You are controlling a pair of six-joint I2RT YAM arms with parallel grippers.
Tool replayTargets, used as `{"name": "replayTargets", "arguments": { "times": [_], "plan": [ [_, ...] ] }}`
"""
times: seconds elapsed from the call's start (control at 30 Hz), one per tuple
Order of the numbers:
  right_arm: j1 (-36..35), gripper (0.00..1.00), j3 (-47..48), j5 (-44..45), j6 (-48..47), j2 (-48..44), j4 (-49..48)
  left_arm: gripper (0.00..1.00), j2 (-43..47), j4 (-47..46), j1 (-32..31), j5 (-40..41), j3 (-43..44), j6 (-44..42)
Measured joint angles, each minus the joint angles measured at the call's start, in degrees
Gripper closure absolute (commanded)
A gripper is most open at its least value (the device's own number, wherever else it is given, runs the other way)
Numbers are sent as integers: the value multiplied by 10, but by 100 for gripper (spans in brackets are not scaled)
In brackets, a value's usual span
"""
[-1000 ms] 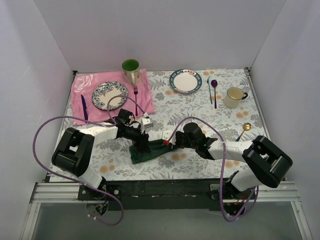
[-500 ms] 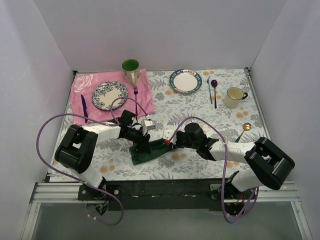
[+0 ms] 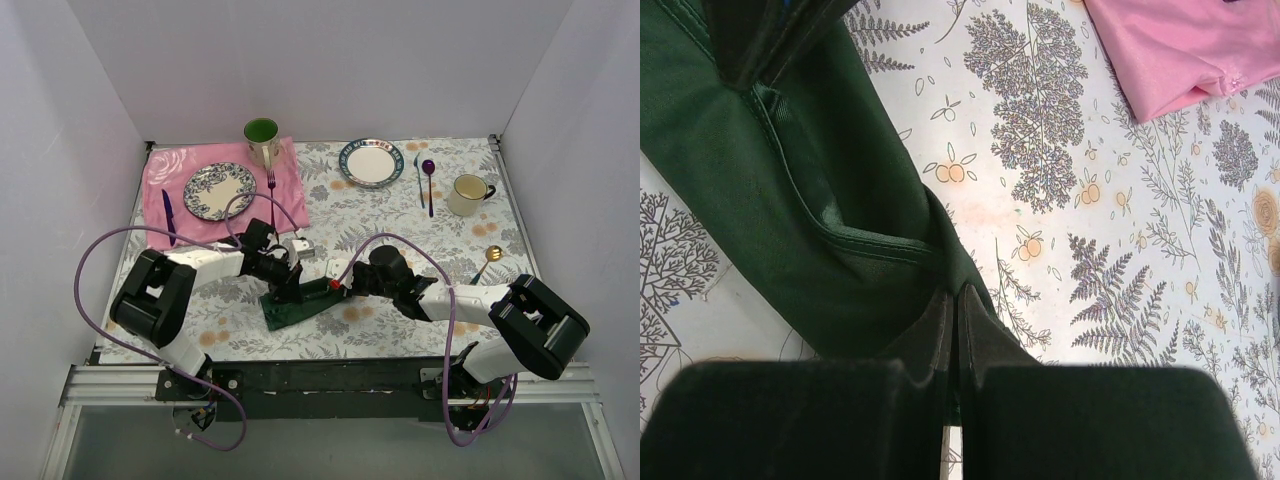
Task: Fold the napkin into a case and place the utensils inside
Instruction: Stuff the top corner of the smaller-rectangle-folded napkin into the folded napkin.
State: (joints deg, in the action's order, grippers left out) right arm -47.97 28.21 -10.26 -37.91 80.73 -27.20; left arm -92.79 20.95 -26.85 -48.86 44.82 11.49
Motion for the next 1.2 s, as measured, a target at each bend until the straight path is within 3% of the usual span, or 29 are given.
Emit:
{"name": "replayTargets", "arguments": {
  "times": [0.3, 0.7, 0.87, 1.2],
  "plan": [
    [0, 99, 0, -1, -3, 0, 0, 100, 67, -6, 0, 0, 16, 27],
    [0, 99, 0, -4, -13, 0, 0, 100, -53, -23, 33, 20, 31, 66],
    [0, 99, 0, -8, -16, 0, 0, 100, -64, -25, 54, 1, 40, 81],
    [2, 99, 0, -18, -28, 6, 1, 100, 22, -34, 33, 1, 39, 63]
  ]
}}
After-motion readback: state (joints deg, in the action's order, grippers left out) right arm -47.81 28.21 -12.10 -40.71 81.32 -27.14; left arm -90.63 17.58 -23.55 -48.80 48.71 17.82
